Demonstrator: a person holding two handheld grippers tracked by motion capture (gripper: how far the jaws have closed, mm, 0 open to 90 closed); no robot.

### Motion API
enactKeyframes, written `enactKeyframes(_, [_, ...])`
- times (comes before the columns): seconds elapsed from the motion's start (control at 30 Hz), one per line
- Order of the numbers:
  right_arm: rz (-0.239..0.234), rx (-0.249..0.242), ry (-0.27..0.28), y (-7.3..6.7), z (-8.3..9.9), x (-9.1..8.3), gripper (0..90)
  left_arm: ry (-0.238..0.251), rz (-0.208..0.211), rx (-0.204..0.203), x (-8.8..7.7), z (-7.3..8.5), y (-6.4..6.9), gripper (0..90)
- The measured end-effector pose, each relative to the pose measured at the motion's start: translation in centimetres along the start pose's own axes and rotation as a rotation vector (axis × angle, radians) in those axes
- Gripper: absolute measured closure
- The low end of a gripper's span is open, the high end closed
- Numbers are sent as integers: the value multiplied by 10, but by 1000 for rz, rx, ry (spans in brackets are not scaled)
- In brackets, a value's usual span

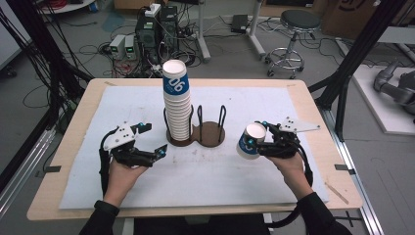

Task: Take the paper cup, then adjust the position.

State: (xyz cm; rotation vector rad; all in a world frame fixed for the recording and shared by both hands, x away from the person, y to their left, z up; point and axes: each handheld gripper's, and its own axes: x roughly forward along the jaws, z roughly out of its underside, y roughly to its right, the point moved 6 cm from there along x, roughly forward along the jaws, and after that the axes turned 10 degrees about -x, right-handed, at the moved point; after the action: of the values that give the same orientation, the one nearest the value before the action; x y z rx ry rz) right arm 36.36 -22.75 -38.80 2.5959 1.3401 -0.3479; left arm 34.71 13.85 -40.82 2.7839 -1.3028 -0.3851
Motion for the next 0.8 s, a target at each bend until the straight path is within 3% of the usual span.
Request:
enactKeyframes(0.3, [1,-5,-3,-1,0,1,298,-53,21,25,11,9,12,66])
enactKeyframes(0.8, [-36,-14,23,-6,-4,-3,298,-67,127,10,20,7,32,66])
